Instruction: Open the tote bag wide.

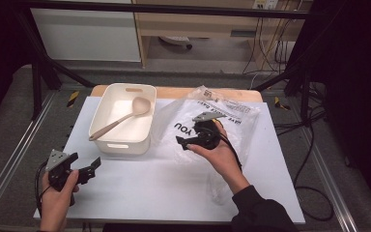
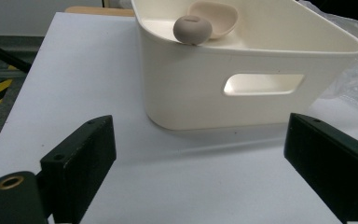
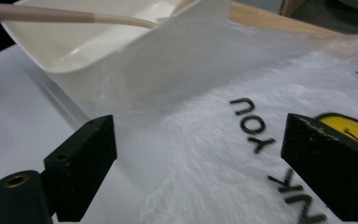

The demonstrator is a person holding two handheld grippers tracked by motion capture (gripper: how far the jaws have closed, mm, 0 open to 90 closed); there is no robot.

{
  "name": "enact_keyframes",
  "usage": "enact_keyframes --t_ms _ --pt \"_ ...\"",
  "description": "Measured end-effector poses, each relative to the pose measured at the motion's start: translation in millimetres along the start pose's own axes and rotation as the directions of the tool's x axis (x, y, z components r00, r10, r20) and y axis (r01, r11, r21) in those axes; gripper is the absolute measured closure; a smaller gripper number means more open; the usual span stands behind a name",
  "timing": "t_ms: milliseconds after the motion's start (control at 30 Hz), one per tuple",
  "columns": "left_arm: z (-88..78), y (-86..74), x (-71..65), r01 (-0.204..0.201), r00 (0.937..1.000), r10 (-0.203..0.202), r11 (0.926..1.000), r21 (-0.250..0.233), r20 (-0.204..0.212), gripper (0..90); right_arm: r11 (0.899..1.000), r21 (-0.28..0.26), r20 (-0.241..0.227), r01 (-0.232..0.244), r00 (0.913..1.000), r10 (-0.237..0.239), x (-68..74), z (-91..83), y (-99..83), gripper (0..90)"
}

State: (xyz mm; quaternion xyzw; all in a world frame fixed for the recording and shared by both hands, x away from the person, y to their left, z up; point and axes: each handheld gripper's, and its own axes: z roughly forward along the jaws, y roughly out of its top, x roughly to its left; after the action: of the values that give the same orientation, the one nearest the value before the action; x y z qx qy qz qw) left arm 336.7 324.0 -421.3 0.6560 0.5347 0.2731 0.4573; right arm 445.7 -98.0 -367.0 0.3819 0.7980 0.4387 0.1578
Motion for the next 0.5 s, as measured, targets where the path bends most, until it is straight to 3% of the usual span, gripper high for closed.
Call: enact_keyframes --t_ms 133,233,500 --pt "0.2 -0.7 0.7 0.006 1.0 -0.006 1.0 -0.006 0.0 8.2 0.999 -0.028 0.02 -0.03 0.9993 0.03 -15.8 -7.1 -13.4 10.9" --pt "0.4 -0.9 1.3 0.012 0.9999 -0.012 0.9999 -0.002 0.002 8.0 1.0 -0.002 0.049 -0.007 0.9988 0.007 -24.2 -7.8 -22.2 9.8" --pt "-0.5 0.8 -2.0 0.004 0.9997 -0.003 0.9998 -0.019 0.022 7.2 1.0 0.023 0.08 -0.003 0.9968 0.001 -37.5 -10.7 -35.6 8.7"
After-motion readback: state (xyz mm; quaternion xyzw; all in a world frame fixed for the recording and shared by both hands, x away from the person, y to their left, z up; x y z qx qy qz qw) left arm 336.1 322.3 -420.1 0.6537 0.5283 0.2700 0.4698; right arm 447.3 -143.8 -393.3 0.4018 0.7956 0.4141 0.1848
